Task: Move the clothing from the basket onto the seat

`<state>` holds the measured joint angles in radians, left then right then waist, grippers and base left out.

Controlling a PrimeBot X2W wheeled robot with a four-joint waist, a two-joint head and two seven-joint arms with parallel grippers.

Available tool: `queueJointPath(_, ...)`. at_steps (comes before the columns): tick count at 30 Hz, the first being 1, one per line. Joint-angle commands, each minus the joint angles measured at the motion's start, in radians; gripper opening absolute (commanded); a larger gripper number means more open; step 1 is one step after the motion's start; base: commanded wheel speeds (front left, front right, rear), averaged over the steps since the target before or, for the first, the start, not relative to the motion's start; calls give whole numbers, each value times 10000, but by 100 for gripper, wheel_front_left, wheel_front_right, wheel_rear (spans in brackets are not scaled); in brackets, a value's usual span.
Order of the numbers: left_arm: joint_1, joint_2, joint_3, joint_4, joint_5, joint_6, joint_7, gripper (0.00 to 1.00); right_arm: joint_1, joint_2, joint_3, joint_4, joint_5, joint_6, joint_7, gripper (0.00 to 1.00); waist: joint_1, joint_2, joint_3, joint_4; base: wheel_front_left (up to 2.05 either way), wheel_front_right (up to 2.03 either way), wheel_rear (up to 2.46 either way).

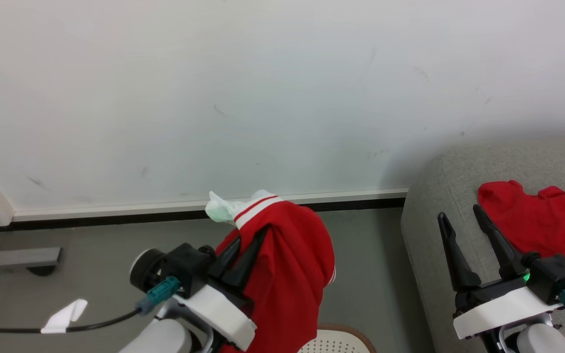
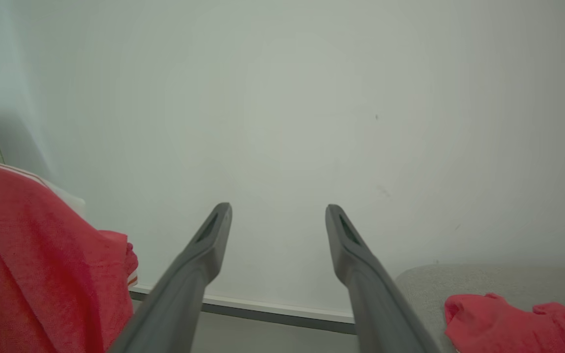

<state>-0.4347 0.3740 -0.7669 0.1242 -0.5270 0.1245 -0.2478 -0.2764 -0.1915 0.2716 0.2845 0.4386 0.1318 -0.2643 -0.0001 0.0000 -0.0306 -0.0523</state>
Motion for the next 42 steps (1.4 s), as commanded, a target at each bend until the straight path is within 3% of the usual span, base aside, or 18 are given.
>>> queueJointPath(1, -163, 151, 96, -204, -29, 81, 76, 0, 193, -6, 25, -74, 28, -23, 6, 100, 1, 0, -34, 7, 0, 0, 0)
queueJointPath(15, -556, 556, 363, -879, -115, 353, 684, 0, 463, 215, 577, -466, 200, -24, 6, 100, 1, 0, -39, -150, 0, 0, 0)
queueJointPath(24, -643, 552, 306, -799, -172, 326, 750, 0, 278, -196, 2657, -663, 841, -24, 6, 100, 1, 0, 43, -173, 0, 0, 0)
queueJointPath(30, -769, 428, 152, -802, -152, 262, 800, 0, -309, -158, 4128, 36, 1034, -24, 6, 100, 1, 0, 74, -100, 0, 0, 0)
queueJointPath(42, -872, -46, -610, -894, -6, -155, 941, 0, -1658, 479, 5337, 2460, 1098, -24, 8, 100, 1, 0, 38, 606, 0, 0, 0)
